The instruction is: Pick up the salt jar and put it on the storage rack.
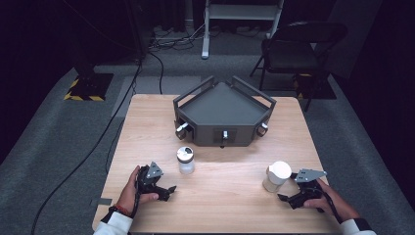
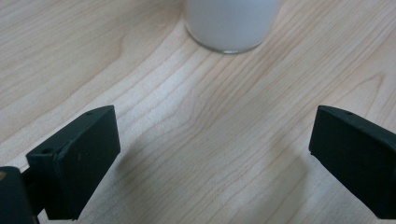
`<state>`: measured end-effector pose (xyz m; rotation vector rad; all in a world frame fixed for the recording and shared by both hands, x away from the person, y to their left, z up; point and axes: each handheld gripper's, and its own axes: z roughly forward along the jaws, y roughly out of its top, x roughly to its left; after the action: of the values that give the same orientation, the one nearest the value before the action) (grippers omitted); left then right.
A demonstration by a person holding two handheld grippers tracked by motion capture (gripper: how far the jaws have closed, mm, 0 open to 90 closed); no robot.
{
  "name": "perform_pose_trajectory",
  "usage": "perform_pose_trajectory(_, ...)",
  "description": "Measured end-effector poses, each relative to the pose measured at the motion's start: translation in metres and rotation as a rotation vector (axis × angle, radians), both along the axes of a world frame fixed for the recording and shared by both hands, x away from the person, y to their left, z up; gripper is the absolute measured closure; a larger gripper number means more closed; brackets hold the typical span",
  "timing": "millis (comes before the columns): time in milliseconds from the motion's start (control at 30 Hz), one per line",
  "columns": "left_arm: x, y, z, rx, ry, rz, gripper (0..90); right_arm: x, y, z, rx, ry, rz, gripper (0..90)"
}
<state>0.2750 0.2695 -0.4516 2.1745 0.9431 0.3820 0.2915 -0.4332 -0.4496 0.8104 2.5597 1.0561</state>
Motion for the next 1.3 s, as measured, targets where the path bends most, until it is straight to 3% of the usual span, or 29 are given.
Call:
perform_pose_trajectory(300, -0.004, 0.001, 0.014, -0.049, -0.052, 0.0, 1.1, 0.0, 0.0, 0.0, 0.0, 0.0, 0.0, 0.0)
perform_pose_trajectory(533, -0.005, -0.001, 0.023, -0.049, -0.081, 0.003, 1.1, 0.0, 0.0, 0.0, 0.0, 0.0, -0.001, 0.0)
perform_pose_trajectory(1300, 0.017, -0.02, 0.04, -0.066, -0.104, -0.046, 1.1, 0.001, 0.0, 0.0, 0.0, 0.0, 0.002, 0.0)
